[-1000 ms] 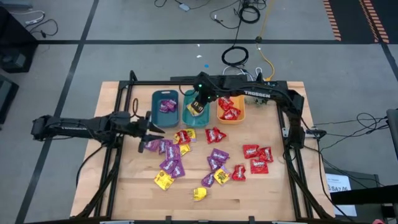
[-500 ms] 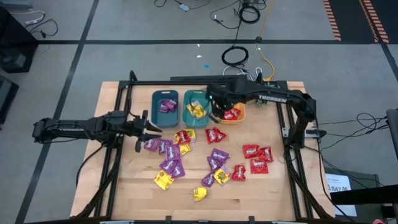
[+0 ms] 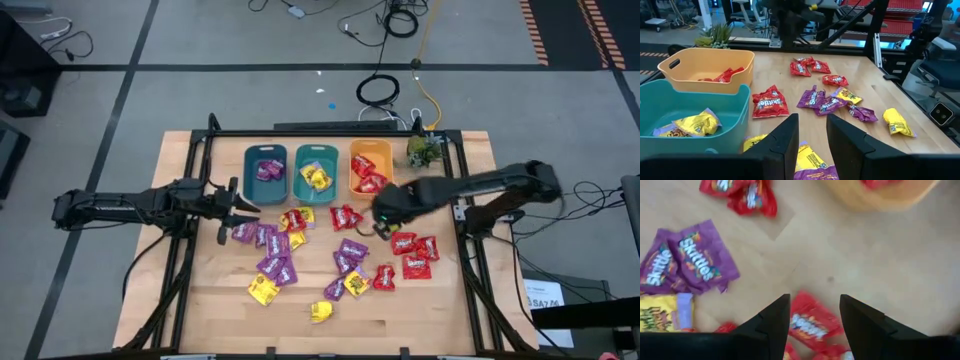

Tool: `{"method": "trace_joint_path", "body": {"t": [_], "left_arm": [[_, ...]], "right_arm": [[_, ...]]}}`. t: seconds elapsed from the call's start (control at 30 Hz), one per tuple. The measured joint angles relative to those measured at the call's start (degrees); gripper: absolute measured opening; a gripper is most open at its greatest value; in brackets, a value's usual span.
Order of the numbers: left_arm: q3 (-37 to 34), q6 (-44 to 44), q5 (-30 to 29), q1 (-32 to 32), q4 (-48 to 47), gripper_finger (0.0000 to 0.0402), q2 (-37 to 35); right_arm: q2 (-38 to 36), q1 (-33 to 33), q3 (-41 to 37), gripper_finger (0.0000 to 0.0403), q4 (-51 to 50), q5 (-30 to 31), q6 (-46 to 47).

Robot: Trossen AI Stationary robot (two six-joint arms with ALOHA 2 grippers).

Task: Sort candy
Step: Put the red candy into the yellow bin

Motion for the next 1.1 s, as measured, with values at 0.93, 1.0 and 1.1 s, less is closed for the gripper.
{"method": "trace_joint_path", "body": {"t": [0.93,1.0,1.1], "left_arm": [[-0.02,-2.99,-0.44,0.0,0.24,0.0109,0.04],[-0.02,-2.99,-0.44,0.0,0.25,0.0109,0.04],[0.0,-2.98,-0.45,0.0,0.27,0.0109,0.04]], "right_arm": [[-8.82,9.5,-37.72,0.0173,36.64,0.63,-1.31],[-8.76,9.28,-37.11,0.0123,36.31,1.28,-2.49],[-8.73,8.62,-35.18,0.0052,34.43,1.33,-2.59]]}}
